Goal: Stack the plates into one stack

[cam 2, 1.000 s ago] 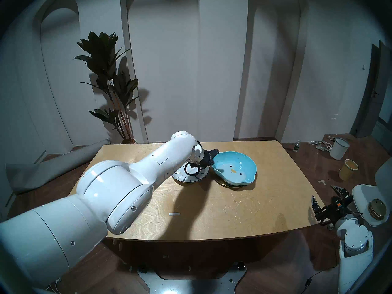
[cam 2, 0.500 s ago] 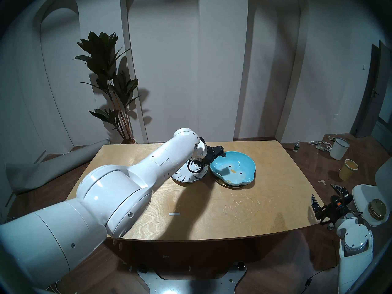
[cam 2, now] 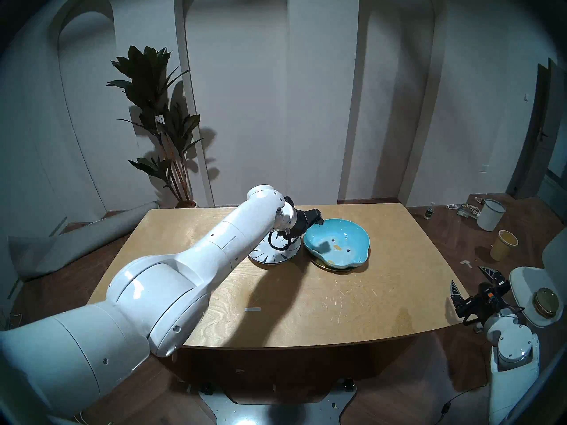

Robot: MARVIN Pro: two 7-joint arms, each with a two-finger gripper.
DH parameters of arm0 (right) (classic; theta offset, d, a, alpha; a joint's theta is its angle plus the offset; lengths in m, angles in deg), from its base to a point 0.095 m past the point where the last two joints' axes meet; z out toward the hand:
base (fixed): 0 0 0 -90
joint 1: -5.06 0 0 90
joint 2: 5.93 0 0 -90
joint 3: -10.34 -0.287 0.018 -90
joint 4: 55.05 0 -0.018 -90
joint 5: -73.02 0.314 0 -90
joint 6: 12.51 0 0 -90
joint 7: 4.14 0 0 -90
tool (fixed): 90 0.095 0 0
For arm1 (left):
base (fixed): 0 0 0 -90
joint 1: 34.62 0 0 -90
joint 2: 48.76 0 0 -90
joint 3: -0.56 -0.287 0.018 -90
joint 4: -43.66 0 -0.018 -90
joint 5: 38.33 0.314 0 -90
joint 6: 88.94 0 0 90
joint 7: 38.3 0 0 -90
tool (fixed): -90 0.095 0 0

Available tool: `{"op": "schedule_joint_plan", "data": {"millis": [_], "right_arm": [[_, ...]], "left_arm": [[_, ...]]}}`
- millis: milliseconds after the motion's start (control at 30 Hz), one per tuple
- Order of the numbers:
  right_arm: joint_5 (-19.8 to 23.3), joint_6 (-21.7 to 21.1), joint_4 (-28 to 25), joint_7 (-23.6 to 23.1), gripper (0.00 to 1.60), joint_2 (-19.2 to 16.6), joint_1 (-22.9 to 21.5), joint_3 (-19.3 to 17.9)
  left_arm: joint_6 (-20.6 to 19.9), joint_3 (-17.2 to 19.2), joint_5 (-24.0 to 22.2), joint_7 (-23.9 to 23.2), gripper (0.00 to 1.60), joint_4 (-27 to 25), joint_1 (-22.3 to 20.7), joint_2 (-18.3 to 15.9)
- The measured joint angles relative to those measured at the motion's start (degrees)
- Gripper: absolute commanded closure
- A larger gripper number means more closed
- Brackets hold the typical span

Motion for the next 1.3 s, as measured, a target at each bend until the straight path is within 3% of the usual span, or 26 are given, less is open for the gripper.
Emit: {"op": "schedule_joint_plan", "data": {"millis": [167,267,467,767,1300], "right_arm": [[0.0,0.0,0.3,0.0,0.0,0.0,-0.2,0.1],[0.0,0.1,0.4,0.0,0.0,0.0,-0.3,0.2],[0.0,0.1,0.6,0.0,0.0,-0.1,-0.8,1.1],[0.1,0.1,0.7,0.0,0.0,-0.5,-2.4,3.6],[0.3,-0.6,-1.3,-1.8,0.0,-2.9,-8.2,10.5]], "left_arm": [[-0.4,1.1,-0.7,-0.7,0.0,-3.8,0.6,-1.3],[1.7,2.1,-0.9,-1.3,0.0,-6.1,0.8,-2.1],[7.7,4.5,-0.2,-1.9,0.0,-11.0,1.3,-4.1],[16.9,6.5,5.3,-2.5,0.0,-17.8,3.8,-8.4],[32.1,9.5,14.3,-4.5,0.0,-21.2,8.1,-15.7]]}}
